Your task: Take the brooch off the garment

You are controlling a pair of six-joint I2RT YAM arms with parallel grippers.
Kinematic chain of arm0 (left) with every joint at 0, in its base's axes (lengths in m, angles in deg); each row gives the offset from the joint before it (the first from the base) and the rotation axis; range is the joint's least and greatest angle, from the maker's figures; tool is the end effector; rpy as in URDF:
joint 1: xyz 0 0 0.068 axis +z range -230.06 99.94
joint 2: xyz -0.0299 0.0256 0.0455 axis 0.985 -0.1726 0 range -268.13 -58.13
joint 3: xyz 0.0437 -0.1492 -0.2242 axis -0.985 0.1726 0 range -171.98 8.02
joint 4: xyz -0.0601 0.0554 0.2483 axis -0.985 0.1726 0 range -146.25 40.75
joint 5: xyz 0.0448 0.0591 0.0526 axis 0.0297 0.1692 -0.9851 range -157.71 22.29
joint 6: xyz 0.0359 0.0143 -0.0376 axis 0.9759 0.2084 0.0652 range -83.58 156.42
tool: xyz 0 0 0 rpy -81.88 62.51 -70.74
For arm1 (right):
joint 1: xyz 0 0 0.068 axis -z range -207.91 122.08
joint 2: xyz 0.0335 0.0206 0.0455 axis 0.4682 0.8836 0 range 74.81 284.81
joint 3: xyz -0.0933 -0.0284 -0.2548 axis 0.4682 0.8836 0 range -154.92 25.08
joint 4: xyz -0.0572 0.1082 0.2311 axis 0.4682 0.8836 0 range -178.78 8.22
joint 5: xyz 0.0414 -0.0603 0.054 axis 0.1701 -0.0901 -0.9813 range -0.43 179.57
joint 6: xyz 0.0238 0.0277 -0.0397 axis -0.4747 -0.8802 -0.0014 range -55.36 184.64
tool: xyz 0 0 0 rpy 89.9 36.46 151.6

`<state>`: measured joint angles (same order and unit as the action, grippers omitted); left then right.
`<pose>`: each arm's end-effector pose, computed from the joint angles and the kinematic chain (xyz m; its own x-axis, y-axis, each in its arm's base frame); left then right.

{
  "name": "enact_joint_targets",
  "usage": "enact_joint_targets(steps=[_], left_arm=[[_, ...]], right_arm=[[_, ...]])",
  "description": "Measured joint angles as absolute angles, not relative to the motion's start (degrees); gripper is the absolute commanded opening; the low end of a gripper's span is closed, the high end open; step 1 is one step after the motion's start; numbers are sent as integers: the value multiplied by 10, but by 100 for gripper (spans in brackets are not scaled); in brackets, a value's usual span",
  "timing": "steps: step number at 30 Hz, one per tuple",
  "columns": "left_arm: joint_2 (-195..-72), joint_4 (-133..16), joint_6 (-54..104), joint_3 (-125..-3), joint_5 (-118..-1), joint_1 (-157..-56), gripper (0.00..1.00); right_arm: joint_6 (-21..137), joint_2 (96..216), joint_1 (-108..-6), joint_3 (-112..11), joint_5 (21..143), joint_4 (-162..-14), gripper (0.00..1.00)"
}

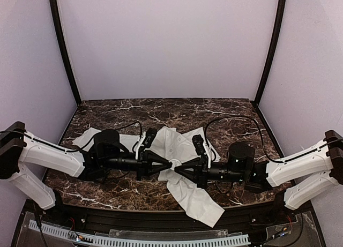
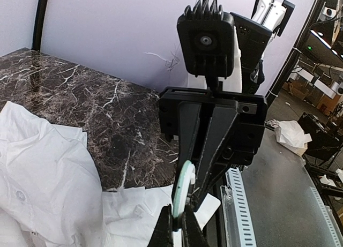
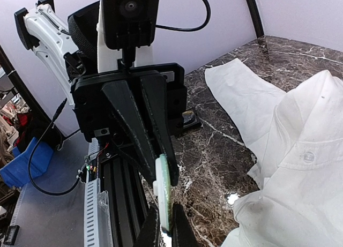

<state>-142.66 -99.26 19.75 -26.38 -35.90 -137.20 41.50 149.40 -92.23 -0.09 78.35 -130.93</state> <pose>0.1477 -0.2634 0.2138 -0.3507 0.0936 -0.9318 0.9364 0.0507 -0.3473 0.1076 0.2399 0.2071 -0.4308 -0.0063 -0.9024 -0.8682 0.2759 0.4125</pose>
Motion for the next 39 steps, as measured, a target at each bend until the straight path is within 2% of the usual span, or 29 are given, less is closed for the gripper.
enact_joint_targets(steps=[39], left_arm=[[-1427,-989,194,-260,-417,-1368,1]], right_arm=[[296,1528,-931,-12,875,-1328,0]])
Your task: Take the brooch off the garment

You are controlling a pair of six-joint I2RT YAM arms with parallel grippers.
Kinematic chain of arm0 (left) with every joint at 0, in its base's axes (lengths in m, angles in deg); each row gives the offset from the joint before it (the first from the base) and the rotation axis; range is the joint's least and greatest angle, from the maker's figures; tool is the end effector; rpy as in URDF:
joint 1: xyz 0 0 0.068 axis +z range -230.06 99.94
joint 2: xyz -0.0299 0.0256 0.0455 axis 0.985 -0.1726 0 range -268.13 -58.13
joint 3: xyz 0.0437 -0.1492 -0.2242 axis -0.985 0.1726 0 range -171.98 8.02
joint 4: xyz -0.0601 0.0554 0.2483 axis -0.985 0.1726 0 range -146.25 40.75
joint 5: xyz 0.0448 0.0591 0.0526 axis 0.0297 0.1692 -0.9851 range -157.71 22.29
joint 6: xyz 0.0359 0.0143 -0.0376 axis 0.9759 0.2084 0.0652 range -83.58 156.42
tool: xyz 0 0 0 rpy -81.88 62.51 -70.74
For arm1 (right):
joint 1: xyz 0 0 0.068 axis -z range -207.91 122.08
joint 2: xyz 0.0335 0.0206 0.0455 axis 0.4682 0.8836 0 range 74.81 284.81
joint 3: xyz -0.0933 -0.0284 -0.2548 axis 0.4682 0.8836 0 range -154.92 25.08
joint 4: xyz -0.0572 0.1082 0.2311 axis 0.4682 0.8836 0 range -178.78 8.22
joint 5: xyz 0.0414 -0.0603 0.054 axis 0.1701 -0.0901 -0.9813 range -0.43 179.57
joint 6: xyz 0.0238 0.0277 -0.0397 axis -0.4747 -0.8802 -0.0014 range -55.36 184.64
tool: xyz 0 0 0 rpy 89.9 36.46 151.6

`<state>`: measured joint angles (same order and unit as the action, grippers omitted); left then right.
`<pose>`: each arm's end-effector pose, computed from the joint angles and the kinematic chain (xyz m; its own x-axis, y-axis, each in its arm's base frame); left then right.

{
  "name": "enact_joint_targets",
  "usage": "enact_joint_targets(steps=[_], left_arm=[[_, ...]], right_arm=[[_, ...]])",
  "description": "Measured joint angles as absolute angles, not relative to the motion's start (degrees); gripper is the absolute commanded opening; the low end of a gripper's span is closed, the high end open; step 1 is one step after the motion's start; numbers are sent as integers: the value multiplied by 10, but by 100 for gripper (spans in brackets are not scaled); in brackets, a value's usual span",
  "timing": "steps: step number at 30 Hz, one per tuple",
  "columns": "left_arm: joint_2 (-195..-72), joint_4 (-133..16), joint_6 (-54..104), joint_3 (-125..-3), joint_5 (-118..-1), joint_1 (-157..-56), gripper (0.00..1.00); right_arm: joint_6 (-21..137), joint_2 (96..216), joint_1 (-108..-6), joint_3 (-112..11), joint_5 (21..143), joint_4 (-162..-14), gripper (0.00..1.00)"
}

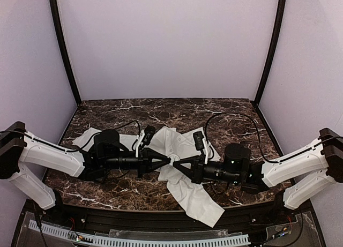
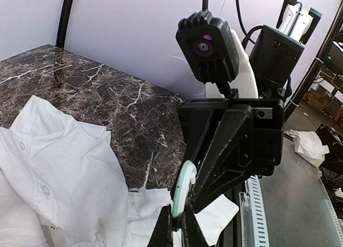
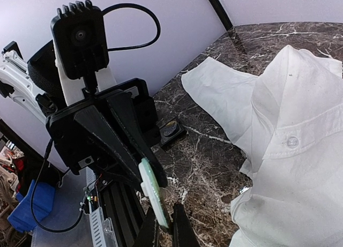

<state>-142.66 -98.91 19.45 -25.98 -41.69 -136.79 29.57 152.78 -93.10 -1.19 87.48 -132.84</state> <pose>0.1525 -0.2610 0.2108 -0.3608 0.0718 -0.9299 0.9247 0.1574 -0.3467 0.1132 0.2479 0.2020 -0.5756 0.1232 -0.8084 -0.7227 0.3859 0.5734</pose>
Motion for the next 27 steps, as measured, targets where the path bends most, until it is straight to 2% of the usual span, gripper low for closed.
enact_joint_targets(steps=[27], left_arm=[[-1427,-982,201,-258,-423,-1354,1]], right_arm=[[255,1563,-913,-29,872,-1343,0]])
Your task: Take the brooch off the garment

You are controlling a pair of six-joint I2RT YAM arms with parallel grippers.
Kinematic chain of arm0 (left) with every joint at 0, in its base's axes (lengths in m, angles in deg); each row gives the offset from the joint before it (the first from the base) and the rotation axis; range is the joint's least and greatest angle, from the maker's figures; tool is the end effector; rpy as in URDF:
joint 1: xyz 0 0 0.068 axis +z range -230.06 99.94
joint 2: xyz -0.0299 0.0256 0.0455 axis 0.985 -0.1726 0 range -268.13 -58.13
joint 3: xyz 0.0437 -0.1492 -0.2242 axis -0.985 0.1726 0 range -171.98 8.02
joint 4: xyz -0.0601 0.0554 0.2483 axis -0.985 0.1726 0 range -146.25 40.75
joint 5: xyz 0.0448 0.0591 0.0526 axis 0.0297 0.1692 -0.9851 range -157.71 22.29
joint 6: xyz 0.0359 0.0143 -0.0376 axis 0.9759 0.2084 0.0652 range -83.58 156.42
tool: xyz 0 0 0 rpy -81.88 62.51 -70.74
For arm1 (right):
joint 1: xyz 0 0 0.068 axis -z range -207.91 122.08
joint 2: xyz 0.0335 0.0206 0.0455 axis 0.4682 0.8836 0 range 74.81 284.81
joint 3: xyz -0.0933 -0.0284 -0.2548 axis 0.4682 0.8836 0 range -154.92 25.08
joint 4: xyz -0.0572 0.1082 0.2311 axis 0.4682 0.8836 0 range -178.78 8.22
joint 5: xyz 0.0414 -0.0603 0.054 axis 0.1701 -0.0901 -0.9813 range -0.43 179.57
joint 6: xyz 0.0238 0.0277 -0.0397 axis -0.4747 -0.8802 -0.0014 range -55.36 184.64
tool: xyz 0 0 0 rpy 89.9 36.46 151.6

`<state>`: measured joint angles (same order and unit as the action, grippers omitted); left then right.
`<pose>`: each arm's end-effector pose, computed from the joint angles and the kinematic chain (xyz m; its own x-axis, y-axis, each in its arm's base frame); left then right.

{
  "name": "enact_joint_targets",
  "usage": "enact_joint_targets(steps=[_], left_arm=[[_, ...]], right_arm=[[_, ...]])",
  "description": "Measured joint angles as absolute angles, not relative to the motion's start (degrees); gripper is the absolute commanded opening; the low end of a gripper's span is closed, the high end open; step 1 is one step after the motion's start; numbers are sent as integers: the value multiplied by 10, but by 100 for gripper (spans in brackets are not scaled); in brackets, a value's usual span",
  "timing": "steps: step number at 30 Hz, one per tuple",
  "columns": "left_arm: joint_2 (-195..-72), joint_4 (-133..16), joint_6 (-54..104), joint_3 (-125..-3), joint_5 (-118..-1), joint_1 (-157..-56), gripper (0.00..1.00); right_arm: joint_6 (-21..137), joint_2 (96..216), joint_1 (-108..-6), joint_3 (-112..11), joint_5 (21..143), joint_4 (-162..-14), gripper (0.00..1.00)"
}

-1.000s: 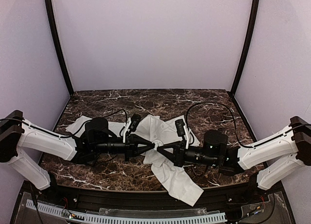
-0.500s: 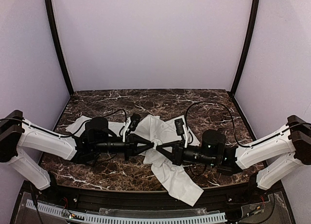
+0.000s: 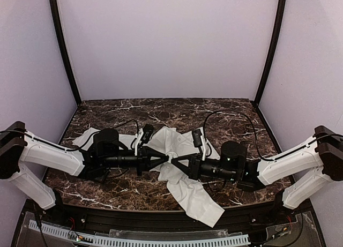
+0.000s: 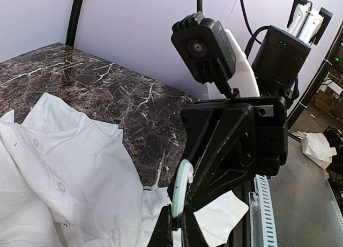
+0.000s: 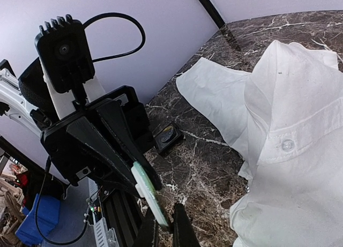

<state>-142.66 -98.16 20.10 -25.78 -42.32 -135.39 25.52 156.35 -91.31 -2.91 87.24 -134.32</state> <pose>0.1588 -0.2565 0.2083 -0.3603 0.0747 -0.9298 0.9198 0.1942 -0.3409 0.1256 0.2541 0.1979 -0.6235 0.1628 -0.7647 -0.6676 0.3980 0.6292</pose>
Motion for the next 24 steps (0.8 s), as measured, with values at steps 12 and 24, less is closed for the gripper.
enact_joint_targets(steps=[12,24], left_arm=[[-1423,-983,201,-258,-424,-1355,1],[-1419,-965,202,-261,-442,-1367,1]], right_arm=[[252,1567,-912,-17,867,-1381,0],[370,1584,-875,-16,792,-1396,36]])
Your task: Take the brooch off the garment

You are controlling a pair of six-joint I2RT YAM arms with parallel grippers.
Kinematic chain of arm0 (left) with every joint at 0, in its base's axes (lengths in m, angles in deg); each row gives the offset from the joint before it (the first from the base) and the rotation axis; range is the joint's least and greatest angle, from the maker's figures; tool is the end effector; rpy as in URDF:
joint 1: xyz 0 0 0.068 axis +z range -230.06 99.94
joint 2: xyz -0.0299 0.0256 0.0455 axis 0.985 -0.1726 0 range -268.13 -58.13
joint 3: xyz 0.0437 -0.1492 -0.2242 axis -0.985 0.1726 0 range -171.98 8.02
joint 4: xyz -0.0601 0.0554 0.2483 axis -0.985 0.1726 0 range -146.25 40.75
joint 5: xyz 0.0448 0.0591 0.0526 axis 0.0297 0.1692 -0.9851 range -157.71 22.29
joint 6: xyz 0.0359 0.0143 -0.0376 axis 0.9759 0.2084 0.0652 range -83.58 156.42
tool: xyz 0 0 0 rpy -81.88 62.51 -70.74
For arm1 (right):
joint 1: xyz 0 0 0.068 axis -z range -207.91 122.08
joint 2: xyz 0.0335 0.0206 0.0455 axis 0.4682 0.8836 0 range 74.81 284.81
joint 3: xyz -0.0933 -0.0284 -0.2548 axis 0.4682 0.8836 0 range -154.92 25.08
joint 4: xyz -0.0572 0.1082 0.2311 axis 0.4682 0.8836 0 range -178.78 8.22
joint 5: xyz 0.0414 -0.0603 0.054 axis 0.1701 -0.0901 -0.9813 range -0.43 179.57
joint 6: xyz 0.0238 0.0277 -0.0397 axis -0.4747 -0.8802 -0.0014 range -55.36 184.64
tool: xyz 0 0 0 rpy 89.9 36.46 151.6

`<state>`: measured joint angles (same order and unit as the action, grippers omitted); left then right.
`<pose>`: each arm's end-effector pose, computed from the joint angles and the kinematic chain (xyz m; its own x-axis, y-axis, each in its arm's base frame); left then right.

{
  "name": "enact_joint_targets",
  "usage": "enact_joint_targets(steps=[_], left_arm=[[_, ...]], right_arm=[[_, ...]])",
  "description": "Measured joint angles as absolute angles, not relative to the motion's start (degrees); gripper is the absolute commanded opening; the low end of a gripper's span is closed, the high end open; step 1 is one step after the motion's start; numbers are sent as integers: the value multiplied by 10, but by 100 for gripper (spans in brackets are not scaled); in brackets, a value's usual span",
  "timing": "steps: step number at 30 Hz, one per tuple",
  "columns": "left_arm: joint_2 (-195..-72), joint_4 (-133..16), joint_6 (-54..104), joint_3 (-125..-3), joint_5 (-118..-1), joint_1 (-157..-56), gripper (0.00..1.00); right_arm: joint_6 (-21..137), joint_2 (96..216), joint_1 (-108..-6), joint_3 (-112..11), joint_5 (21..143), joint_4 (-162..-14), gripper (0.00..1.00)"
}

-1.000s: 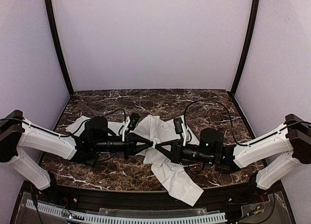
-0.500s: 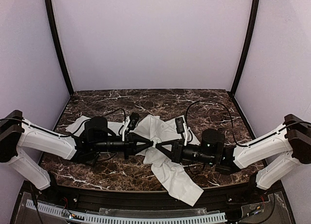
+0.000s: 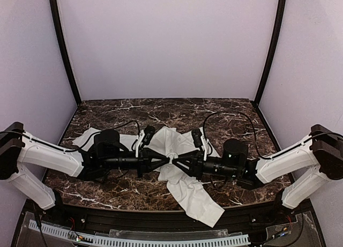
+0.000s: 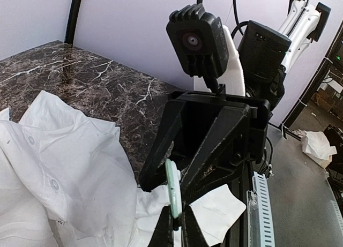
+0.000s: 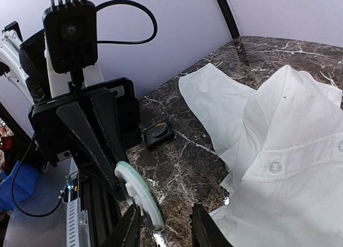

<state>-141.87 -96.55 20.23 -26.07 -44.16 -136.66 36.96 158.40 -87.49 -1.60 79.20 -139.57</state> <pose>0.1537 -0.2590 0.2107 -0.3599 0.0815 -0.9294 0.9184 0.2064 -0.3375 0.1377 0.2472 0.1917 -0.4840 0.0781 -0.8716 -0.8063 0.3473 0.4789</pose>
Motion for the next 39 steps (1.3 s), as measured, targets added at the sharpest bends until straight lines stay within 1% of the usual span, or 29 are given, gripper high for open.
enact_joint_targets(steps=[7,10,14,16,19,23,32,33,34,35,36,37,38,39], left_arm=[[-1416,-937,206,-265,-444,-1382,1],[-1415,-924,205,-265,-449,-1382,1],[-1412,-909,204,-265,-467,-1373,1],[-1403,-901,203,-263,-479,-1365,1],[-1374,-880,201,-255,-503,-1349,1],[-1322,-850,201,-244,-538,-1320,1],[-1231,-803,198,-192,-599,-1240,1],[-1224,-800,198,-188,-600,-1237,1],[-1216,-797,197,-184,-601,-1235,1],[-1210,-794,197,-180,-601,-1233,1],[-1203,-790,197,-177,-602,-1231,1],[-1196,-787,197,-174,-604,-1229,1],[-1192,-785,197,-173,-605,-1227,1],[-1188,-783,197,-172,-607,-1226,1]], right_arm=[[421,1542,-872,0,787,-1376,59],[436,1509,-872,5,793,-1365,75],[449,1483,-872,3,843,-1332,89],[453,1482,-873,-6,887,-1295,94],[464,1501,-877,-42,959,-1229,99],[481,1562,-888,-113,1035,-1166,99],[511,1741,-894,-276,1139,-1080,98],[512,1761,-894,-296,1149,-1073,88],[514,1777,-894,-314,1156,-1064,70],[517,1793,-894,-330,1164,-1056,49],[519,1807,-893,-347,1169,-1047,31],[521,1821,-893,-364,1176,-1039,17],[522,1828,-893,-374,1179,-1034,5],[522,1834,-892,-385,1184,-1027,0]])
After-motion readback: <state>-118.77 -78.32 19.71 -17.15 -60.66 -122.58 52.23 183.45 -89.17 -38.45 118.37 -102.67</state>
